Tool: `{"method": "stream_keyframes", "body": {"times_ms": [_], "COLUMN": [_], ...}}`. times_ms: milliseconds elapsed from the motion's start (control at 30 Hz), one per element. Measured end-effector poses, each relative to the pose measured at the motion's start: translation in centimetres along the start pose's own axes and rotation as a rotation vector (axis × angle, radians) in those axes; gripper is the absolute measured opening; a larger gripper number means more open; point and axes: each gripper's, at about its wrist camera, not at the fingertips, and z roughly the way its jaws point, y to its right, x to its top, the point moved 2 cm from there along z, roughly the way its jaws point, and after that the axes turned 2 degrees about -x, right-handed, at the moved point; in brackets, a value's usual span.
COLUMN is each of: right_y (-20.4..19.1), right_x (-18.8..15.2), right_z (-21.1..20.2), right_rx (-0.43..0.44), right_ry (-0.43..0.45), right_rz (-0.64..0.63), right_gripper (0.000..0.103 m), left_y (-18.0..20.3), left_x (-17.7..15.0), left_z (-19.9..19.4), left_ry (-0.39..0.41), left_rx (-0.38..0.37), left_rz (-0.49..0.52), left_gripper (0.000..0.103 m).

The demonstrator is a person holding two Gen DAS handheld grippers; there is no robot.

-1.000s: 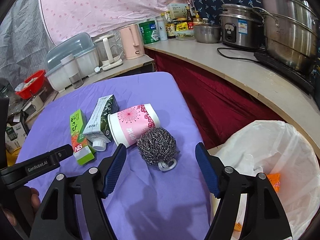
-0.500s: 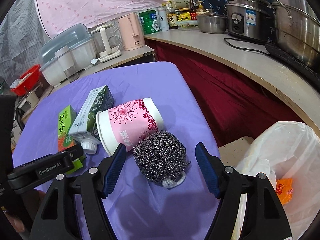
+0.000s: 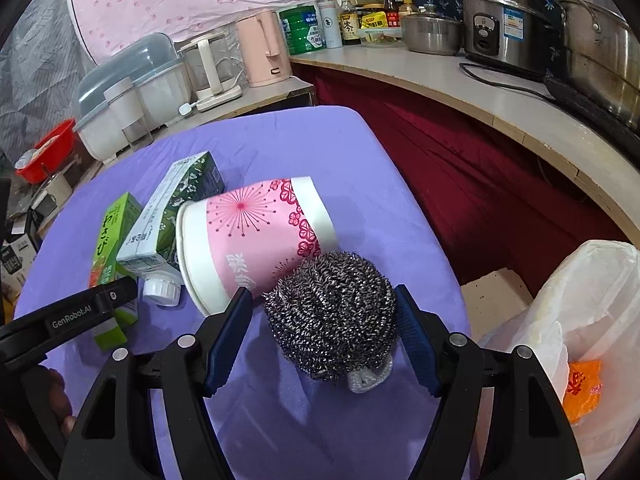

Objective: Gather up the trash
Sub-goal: 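Grasp the green wasabi box with the left tool while the right grasps the steel scrubber, then carry the wasabi box and scrubber over the bin and open both tools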

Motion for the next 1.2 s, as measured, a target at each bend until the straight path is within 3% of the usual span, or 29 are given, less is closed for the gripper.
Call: {"method": "stream_keyframes", "body": {"times_ms": [67, 100, 300, 700, 1200], "right_y": [0.1, 0.1, -0.2, -0.9, 2.9], "right_x": [0.0, -0.1, -0.3, 0.0, -0.8], "right_z": [-0.1, -0.2, -1.5, -8.4, -18.1], "right_rx": [-0.001, 0.0, 0.007, 0.04, 0.007], "right_ry": [0.003, 0.004, 0.021, 0.119, 0.258], "right_rz": [0.003, 0.002, 0.003, -0.006, 0.029], "right_gripper": [0.062, 0.057, 0.055, 0.055, 0.055], "left_y": [0.1, 0.0, -0.4, 0.5, 5.9], "left_x": [0.0, 0.0, -0.3, -1.1, -4.5], "left_z": [0.0, -0.1, -1.3, -8.4, -17.7], "left_ry": [-0.001, -0.004, 0.005, 0.087, 0.182], "left_rx": [0.0, -0.005, -0.019, -0.055, -0.158], "left_rz": [0.012, 0.017, 0.02, 0.038, 0.143], "left_gripper": [0.04, 0.039, 0.037, 0.037, 0.037]}}
